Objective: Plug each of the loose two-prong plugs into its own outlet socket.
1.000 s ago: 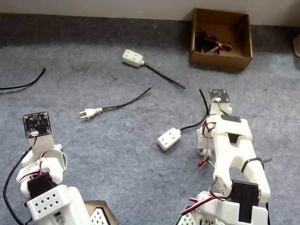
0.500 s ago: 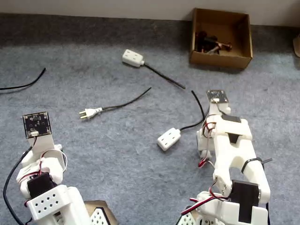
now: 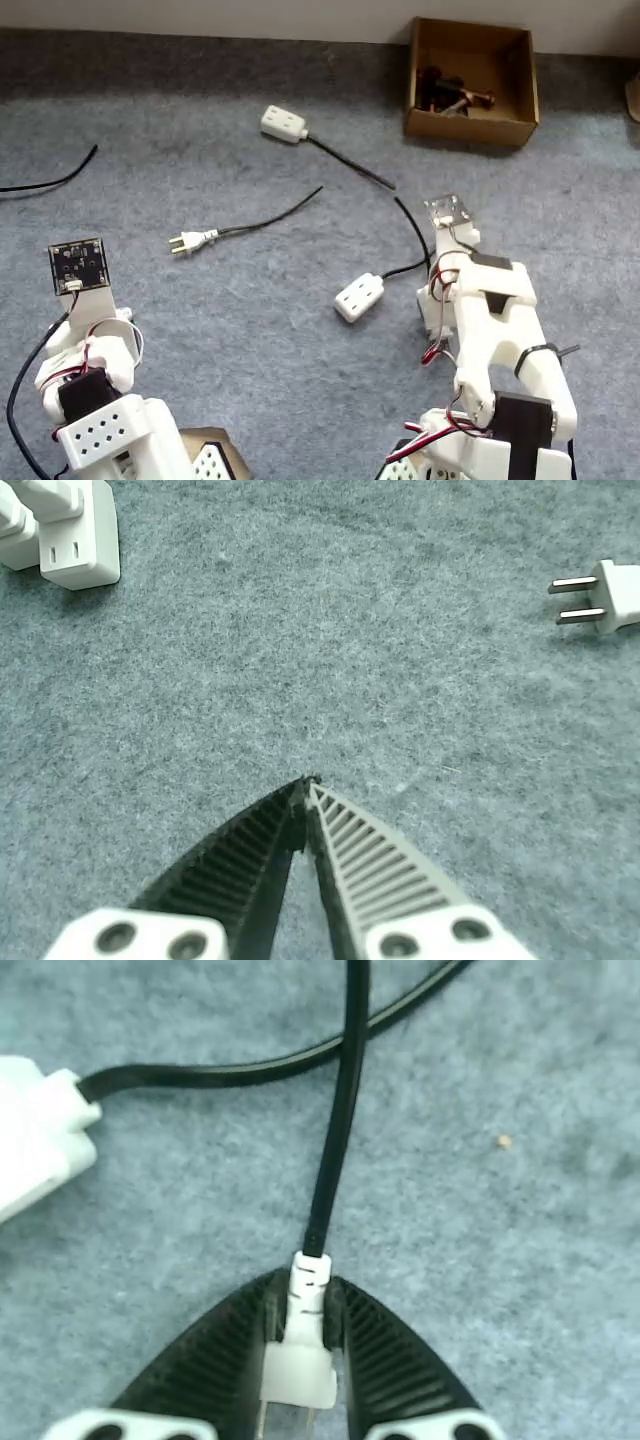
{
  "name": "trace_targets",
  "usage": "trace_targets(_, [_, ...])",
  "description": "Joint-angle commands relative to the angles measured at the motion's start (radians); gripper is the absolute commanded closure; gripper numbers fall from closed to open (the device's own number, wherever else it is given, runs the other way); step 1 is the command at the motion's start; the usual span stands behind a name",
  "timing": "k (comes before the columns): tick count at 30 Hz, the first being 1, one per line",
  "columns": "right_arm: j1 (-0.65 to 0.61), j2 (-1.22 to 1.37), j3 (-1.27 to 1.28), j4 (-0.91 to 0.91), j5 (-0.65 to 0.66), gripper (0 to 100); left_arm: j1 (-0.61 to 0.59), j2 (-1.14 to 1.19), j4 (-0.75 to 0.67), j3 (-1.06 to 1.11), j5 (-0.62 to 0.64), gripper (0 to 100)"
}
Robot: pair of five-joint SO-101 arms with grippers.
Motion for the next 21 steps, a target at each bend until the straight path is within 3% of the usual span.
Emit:
trace_targets(1, [-0.002,0.013,0.015,-0.027,0.017,98.9,0.008,-0.015,-0.014,-0.010,-0.006,99])
trace_targets(21, [-0.008,0.013,0.076,-0.024,0.018,98.8,0.010,-0.015,-0.014,-0.010,-0.006,99])
